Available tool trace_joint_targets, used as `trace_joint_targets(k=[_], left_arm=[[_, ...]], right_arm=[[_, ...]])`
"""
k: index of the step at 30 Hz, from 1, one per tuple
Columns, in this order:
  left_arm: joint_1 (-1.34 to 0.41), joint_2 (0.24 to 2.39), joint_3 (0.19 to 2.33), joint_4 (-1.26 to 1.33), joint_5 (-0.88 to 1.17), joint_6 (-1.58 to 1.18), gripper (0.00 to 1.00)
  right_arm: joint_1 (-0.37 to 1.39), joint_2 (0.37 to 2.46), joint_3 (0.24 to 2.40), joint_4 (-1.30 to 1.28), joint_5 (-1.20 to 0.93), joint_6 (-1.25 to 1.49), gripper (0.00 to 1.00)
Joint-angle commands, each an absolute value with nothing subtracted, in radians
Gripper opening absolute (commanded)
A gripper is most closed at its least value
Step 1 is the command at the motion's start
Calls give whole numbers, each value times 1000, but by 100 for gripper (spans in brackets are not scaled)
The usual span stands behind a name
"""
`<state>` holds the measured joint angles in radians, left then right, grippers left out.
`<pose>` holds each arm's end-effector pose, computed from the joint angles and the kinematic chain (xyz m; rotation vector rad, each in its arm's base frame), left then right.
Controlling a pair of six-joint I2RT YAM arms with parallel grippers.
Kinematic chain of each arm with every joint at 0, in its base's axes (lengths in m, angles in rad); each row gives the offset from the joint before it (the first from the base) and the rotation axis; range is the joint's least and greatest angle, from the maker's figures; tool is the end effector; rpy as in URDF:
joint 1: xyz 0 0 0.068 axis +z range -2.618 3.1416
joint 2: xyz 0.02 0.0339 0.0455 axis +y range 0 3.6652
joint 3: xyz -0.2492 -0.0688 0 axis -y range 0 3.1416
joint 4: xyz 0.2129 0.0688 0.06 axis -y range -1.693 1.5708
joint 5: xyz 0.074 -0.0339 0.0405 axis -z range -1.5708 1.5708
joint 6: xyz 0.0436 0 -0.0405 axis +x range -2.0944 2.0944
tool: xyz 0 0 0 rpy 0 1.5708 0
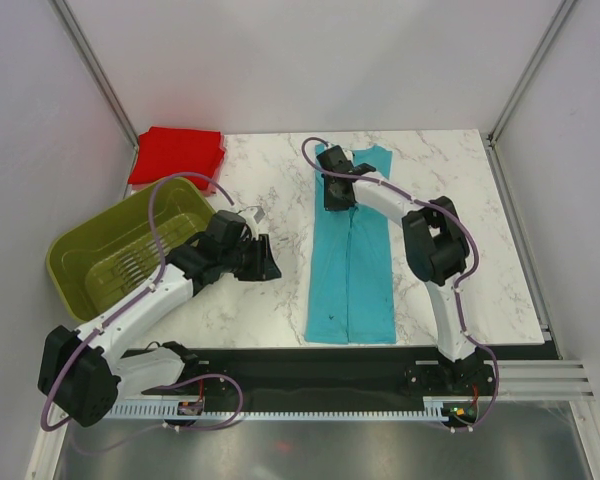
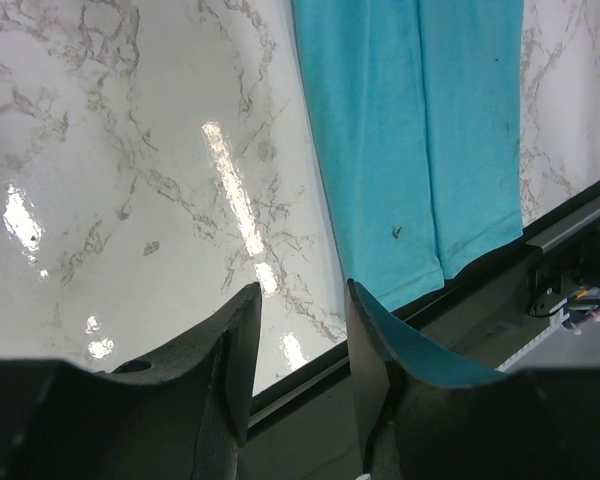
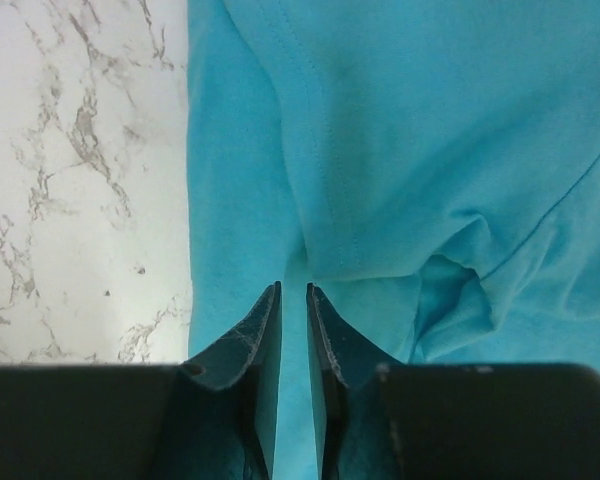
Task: Fold and stack the t-shirts
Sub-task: Fold the tshirt
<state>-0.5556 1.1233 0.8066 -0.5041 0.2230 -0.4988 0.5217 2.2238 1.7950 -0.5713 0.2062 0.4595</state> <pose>0.1755 -0.1203 0.2436 0.1812 2.4975 -0.7375 0.3972 0.2180 0.1793 -0.0019 2.5430 0.1193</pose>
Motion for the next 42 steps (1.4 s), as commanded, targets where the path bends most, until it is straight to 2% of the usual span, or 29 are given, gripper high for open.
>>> trace_joint_targets(k=[1,6,8,10,11,12,14,19,22,26,27,28,34,42], left_arm=[[-548,1131,851,-503,267,-491,48],[-549,1141,839,-485,310,-508,50],[-554,1137,827,-468,363,-515,51],[-569,1124,796,-437,382,-517,52],[-589,1114,769,-410,385,-532,53],[-589,1114,749,-410,391,-544,53],[-623,1109,694,-344,419,-584,54],[-747,1118,594,-318,417,-609,54],[-794,1127,539,-318,417,-609,54],[-850,1134,483,-318,417,-609,54],[-868,1143,479,-286,387,-645,54],[-876,1150,473,-121,368,-787,55],[-905,1221,442,32,380,-842,55],[-920,1301,466,60,353,-871,54]], right_arm=[[517,2114,1786,-549,184,456,24],[482,2028,1741,-641,169,465,18],[482,1965,1660,-679,170,478,20],[482,1904,1541,-733,184,518,28],[480,1837,1449,-764,196,535,35],[482,1800,1448,-770,187,555,37],[482,1687,1289,-772,123,587,39],[489,1404,972,-831,118,699,43],[508,1211,840,-873,95,768,44],[537,1065,723,-931,77,837,46],[540,1042,701,-934,65,860,46],[540,999,657,-934,51,867,46],[540,914,534,-884,-24,902,44],[543,913,480,-804,-60,900,43]])
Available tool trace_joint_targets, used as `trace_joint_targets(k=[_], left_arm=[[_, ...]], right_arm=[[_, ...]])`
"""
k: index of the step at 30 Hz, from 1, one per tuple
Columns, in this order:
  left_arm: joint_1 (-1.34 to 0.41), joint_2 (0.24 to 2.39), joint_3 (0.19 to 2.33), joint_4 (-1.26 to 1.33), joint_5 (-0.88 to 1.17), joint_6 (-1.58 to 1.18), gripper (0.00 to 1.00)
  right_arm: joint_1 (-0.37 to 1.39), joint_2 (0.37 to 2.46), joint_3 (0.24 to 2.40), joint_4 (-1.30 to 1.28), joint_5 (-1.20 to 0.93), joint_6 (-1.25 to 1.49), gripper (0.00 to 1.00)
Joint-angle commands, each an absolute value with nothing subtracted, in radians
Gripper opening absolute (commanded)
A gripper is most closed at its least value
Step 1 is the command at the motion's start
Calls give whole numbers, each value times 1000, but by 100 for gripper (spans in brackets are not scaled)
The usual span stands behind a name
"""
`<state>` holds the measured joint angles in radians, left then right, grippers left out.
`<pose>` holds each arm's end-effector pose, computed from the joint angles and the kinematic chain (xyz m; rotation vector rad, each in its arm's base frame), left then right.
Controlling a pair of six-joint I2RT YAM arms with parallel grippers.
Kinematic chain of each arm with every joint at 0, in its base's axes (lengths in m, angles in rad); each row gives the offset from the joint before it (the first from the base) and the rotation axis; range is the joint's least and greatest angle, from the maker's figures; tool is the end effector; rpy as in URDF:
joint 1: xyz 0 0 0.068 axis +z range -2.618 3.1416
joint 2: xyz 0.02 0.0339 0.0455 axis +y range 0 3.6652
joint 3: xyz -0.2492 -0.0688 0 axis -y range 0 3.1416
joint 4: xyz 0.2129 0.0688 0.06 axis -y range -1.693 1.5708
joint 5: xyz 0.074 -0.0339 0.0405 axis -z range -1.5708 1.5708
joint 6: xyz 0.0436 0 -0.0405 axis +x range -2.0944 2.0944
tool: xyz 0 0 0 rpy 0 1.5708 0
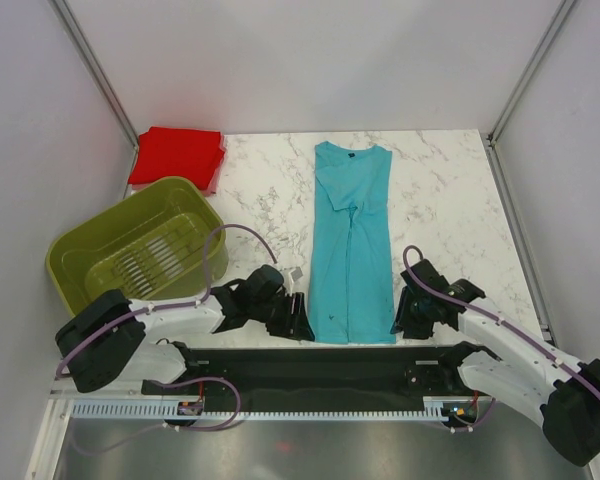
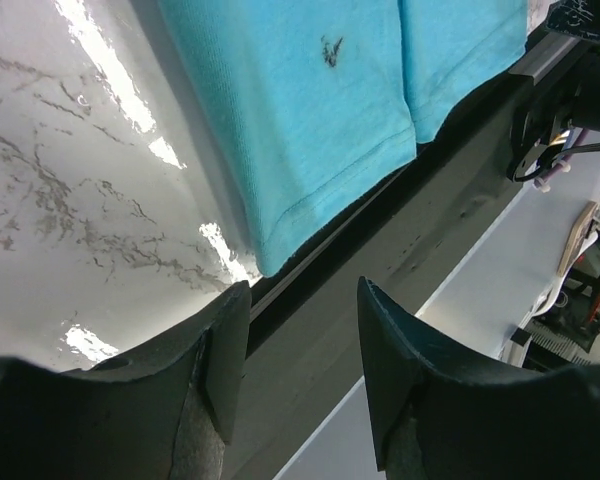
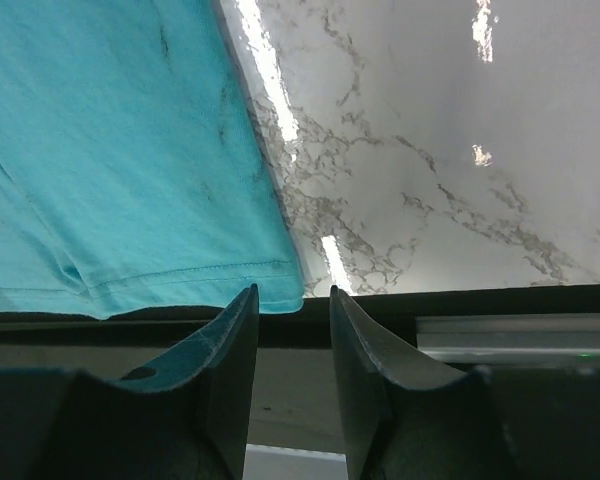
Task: Fold and stack the t-shirts
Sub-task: Fold the tshirt
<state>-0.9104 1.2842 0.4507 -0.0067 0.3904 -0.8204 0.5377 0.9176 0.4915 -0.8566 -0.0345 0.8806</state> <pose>0.1178 -0.1787 0.1501 0.3285 2.7136 -1.1431 0.1028 0.0631 0.1653 0.4925 2.8871 0.3150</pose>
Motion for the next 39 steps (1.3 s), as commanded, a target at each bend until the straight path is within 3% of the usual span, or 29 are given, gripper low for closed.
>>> trace_joint_targets(k=[1,18,22,23,26,39], left_arm=[[-922,1308,465,60,347,-876,54],[-968,1378,476,60,272,-911,49],[-969,1365,468,58,264,-919,49],[-969,1362,466,58,261,-919,49],[-969,1342,460,60,256,-928,49],[-979,1371,479,60,259,-948,45]], right_arm=[[543,913,474,-799,-60,900,42],[548,904,373,-718,-81,919,36],[548,884,374,-724,-74,920,24],[548,879,377,-733,-69,922,13],[549,870,394,-771,-49,919,0],[551,793,411,-813,-43,931,0]])
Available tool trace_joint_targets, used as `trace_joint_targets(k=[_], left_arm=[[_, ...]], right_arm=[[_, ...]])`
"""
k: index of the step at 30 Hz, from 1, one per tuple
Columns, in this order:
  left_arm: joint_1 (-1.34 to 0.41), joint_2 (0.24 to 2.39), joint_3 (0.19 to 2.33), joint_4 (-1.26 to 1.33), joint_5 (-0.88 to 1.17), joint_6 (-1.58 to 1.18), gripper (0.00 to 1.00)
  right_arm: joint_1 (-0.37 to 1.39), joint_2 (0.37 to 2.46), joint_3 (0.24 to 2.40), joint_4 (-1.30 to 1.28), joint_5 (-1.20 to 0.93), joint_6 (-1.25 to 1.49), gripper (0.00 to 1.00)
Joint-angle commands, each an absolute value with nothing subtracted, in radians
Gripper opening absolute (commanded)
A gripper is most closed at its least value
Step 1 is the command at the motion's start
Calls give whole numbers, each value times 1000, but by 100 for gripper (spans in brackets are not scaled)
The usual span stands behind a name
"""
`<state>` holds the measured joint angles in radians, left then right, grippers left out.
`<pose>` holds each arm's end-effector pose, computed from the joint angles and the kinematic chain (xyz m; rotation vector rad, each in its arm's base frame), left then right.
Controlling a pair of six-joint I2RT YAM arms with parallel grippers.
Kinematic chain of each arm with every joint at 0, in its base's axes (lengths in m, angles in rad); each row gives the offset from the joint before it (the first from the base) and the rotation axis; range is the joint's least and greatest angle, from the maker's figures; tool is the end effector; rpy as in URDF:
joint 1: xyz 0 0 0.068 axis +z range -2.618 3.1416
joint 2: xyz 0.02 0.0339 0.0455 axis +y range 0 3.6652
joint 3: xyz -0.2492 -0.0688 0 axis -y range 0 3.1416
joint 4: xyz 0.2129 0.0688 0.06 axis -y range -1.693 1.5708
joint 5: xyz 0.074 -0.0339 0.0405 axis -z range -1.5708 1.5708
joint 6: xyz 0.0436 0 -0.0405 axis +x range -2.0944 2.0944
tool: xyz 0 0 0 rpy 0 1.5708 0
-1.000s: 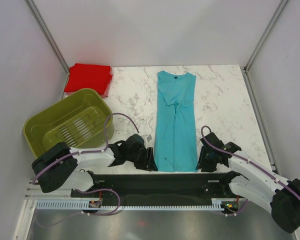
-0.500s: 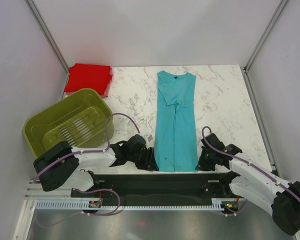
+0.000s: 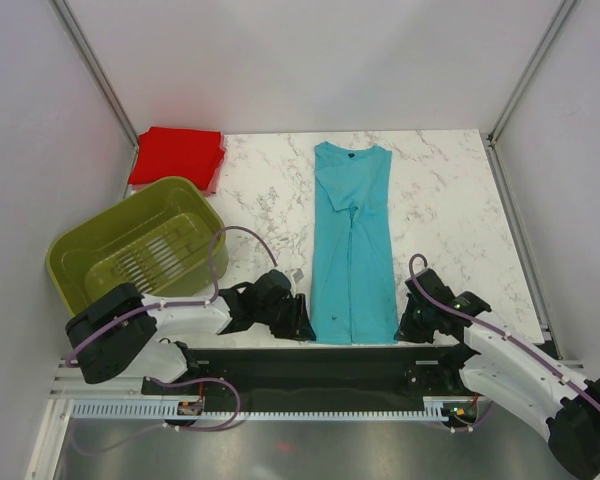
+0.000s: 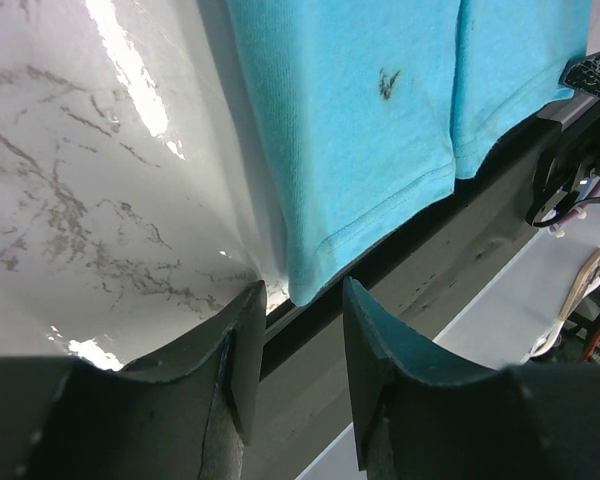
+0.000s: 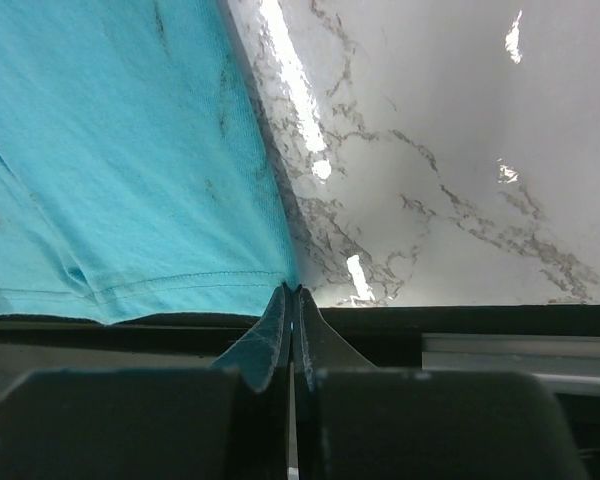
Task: Fold and stack the t-shirts
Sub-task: Fold the tshirt
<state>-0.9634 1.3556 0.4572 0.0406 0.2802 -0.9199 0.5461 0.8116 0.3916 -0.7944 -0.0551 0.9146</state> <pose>0.1169 -0.1893 0.1401 0.2040 2.7432 -1.0551 0.0913 0.0583 0.1521 0.5145 2.8386 0.4059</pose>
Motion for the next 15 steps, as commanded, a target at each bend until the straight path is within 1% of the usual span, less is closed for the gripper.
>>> trace_joint_targets(k=[1,2,4,5,8,9,15], left_arm=[[-983,1384,485,61,259,-950,44],[-989,1388,488,60,256,-951,43],[-991,1402,488,60,253,-957,37],[-992,1405,488,58,252,-966,28],[-997,1411,489,61,245,-973,12],[-1000,1411,497,58,247,-973,2],[-1043,1310,517,57,256,-1023,2]], right_arm=[[551,790,411,-813,-44,933,0],[551,787,410,-813,-44,933,0],[552,778,410,-813,-49,936,0],[551,778,410,-813,-51,937,0],[551,767,414,-818,-57,940,0],[552,759,420,-822,-58,942,0],[561,741,503,-919,-17,933,0]])
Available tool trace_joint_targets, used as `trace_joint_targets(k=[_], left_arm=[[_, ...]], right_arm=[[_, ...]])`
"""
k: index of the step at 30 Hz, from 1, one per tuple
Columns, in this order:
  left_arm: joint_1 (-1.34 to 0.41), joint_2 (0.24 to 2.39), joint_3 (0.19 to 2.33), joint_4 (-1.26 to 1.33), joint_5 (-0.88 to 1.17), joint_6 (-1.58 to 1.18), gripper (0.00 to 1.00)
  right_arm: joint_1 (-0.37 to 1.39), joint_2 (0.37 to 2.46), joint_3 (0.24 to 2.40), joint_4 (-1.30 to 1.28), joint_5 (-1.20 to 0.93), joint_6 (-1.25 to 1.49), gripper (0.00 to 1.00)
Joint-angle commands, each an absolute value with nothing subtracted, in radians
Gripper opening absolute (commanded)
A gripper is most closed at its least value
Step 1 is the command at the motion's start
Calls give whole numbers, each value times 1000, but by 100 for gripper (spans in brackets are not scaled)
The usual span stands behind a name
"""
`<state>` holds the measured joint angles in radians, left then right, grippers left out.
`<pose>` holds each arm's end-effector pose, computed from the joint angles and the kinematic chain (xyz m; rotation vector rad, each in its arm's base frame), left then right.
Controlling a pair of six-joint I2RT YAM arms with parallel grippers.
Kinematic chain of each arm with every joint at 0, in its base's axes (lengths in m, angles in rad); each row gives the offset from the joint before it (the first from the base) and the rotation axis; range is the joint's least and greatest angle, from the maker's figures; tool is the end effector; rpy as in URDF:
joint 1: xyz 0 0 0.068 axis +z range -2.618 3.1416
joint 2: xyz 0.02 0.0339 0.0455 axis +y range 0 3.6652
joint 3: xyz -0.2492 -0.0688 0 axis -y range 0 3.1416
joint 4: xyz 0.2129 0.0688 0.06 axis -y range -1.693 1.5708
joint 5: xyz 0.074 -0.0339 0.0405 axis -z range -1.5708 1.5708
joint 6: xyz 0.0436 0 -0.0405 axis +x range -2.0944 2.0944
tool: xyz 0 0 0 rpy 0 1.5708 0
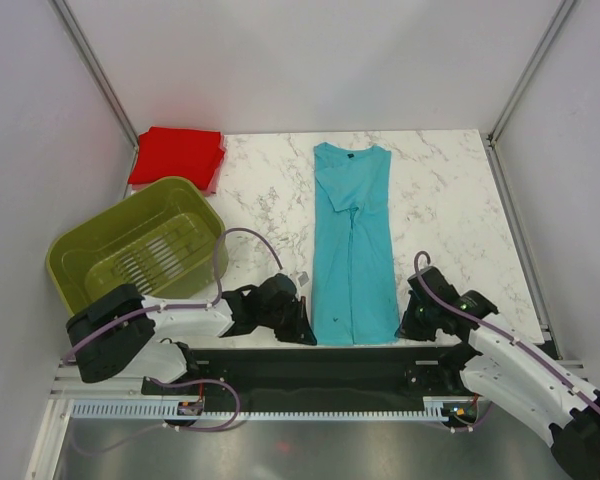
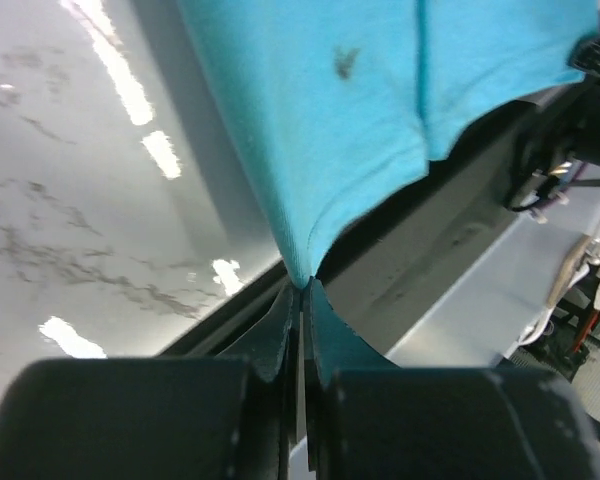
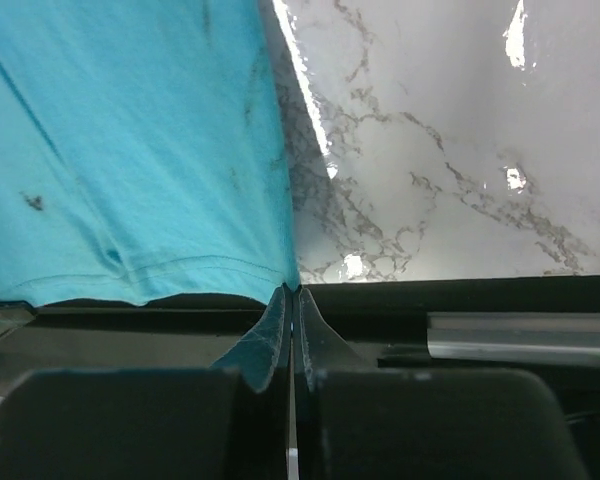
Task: Fold and stack the t-shirts
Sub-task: Fold the tshirt
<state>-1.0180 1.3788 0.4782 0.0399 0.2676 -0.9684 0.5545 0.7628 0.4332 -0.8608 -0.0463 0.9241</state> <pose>0.1096 -0.1996 0.1405 0.2072 2.7696 -1.0655 0.0877 0.0567 0.1644 0.5133 2.8152 0.4202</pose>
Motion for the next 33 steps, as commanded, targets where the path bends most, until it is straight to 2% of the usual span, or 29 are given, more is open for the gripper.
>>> trace_joint_targets(k=[1,11,16,25,30,33], left_arm=[[-1046,1299,522,54,255,-1028,2],[-1052,1296,537,46,255,-1028,2],[-1011,1325,592,46,255,-1028,2],[-844,1397,689,-51,333,-960,2],[-741,1554,836,-57,434,-855,2],[-677,1630,919,-61,462,-827,2]], right_arm=[[563,736,508,-933,-17,931,0],[564,704,540,-956,-6,901,0],[564,778,638,-945,115,815,0],[557,1029,814,-810,205,669,0],[523,1244,914,-686,222,574,0],[482,1385,1052,-663,230,532,0]])
